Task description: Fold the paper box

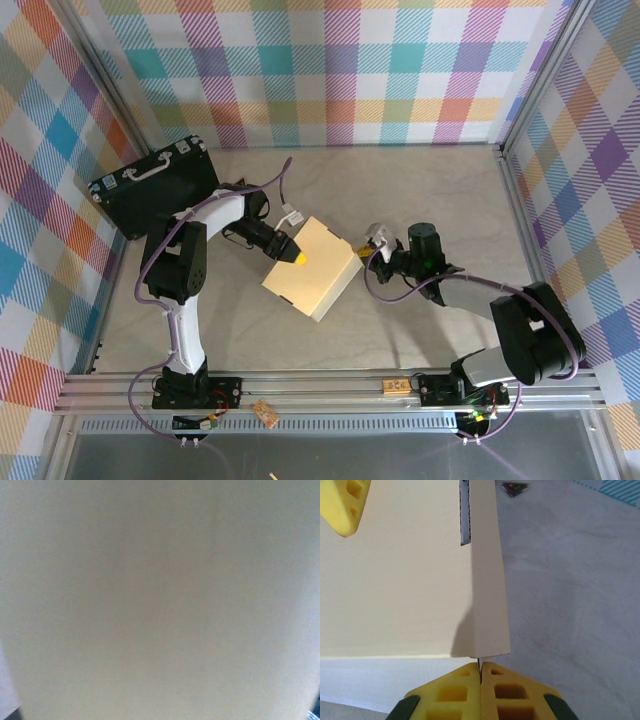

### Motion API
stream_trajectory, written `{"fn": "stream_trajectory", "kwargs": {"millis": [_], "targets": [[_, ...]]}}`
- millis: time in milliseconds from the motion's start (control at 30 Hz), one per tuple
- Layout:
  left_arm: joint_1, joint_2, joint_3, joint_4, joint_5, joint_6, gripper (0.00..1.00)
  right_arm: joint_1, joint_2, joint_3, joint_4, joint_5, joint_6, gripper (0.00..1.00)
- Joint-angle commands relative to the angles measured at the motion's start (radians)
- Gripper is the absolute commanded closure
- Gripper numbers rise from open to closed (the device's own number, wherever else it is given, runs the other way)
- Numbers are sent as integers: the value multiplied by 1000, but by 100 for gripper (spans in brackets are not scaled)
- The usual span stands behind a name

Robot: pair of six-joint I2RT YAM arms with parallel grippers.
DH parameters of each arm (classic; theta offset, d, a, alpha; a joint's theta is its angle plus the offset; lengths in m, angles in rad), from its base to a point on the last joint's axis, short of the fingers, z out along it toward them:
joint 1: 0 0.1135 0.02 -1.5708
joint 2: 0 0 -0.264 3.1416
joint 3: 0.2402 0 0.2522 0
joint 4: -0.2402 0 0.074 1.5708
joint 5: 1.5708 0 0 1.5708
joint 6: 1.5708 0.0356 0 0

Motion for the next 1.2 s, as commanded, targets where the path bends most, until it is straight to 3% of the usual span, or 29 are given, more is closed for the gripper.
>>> {"fn": "stream_trajectory", "kwargs": {"millis": [0,67,200,233,267,300,333,367,400,567,733,900,967,1100,1167], "targets": [[8,-29,20,98,-6,-23,70,43,-33,48,-116,-123,-8,84],[9,-31,21,104,-14,-31,70,42,-75,22,-112,-110,21,72],[10,-32,20,117,-20,-44,71,18,-274,-119,-5,-72,168,36],[10,-31,19,120,-25,-48,71,5,-317,-159,37,-27,264,27],[10,-32,18,125,-28,-52,71,-16,-370,-199,71,99,441,17],[10,-36,13,132,-30,-55,71,-61,-397,-212,14,228,647,20],[10,-37,10,139,-33,-59,71,-109,-391,-208,-73,272,806,46],[10,-39,7,142,-29,-61,71,-145,-345,-205,-117,240,911,82],[10,-38,5,143,-23,-61,71,-147,-286,-210,-109,223,963,98],[6,-35,9,144,-18,-63,71,-84,154,-131,251,80,1141,100],[4,-53,5,162,-20,-85,71,25,364,-8,348,61,1184,100],[3,-64,1,229,-75,-201,71,137,362,-17,482,92,1240,100],[-7,-77,7,238,-138,-250,72,169,291,-12,393,143,1214,100],[-78,-124,33,218,-364,-331,72,189,193,28,155,259,1157,100],[-116,-134,46,183,-435,-345,72,176,230,44,184,233,1155,100]]}}
